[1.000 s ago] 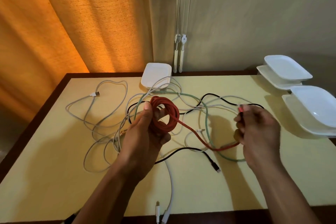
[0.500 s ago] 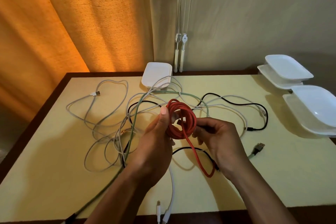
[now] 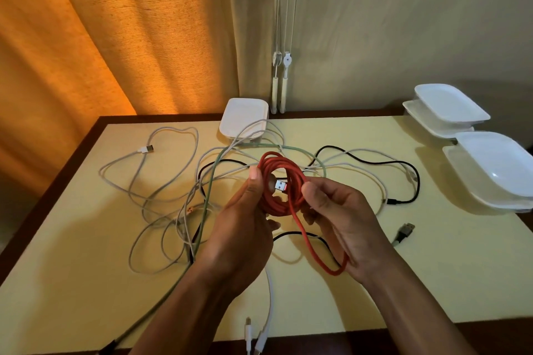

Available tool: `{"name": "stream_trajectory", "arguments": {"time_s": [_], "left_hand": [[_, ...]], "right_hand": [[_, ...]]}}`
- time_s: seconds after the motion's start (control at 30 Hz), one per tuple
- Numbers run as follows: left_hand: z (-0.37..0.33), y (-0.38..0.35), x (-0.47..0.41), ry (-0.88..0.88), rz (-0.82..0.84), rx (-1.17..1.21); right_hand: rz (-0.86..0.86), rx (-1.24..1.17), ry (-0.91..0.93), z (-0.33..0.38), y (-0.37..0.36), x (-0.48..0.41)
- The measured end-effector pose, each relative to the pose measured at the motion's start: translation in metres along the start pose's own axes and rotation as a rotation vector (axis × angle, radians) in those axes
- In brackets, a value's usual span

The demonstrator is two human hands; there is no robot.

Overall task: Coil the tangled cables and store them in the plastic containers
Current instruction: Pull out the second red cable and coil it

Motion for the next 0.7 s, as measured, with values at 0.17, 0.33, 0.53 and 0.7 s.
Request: {"name": "stream_trajectory", "arguments": {"time_s": [0.17, 0.33, 0.53, 0.7], "left_hand": [[0.001, 0.000, -0.002, -0.001, 0.040, 0.021], [0.005, -0.003, -0.004, 0.046, 0.061, -0.006], [0.007, 0.002, -0.007, 0.085, 0.066, 0.023], [0.000, 0.009, -0.002, 0.024, 0.151, -0.020]], "right_hand": [[-0.035, -0.149, -0.012, 0.003, -0.004, 0.001], [0.012, -0.382, -0.036, 0.002, -0.008, -0.002], [-0.103, -0.360, -0.033, 0.005, -0.005, -0.003], [-0.135, -0.289, -0.056, 0.008, 0.000, -0.003]]}}
Point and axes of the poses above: each hand's wrist, its own x-axis away from the middle knuckle, its own y-axis out of the back of the hand, z = x × y, the point moved 1 cm from there along -x, towards the middle knuckle, and after that the axes turned 14 degrees about -x, right-handed, at the moved point
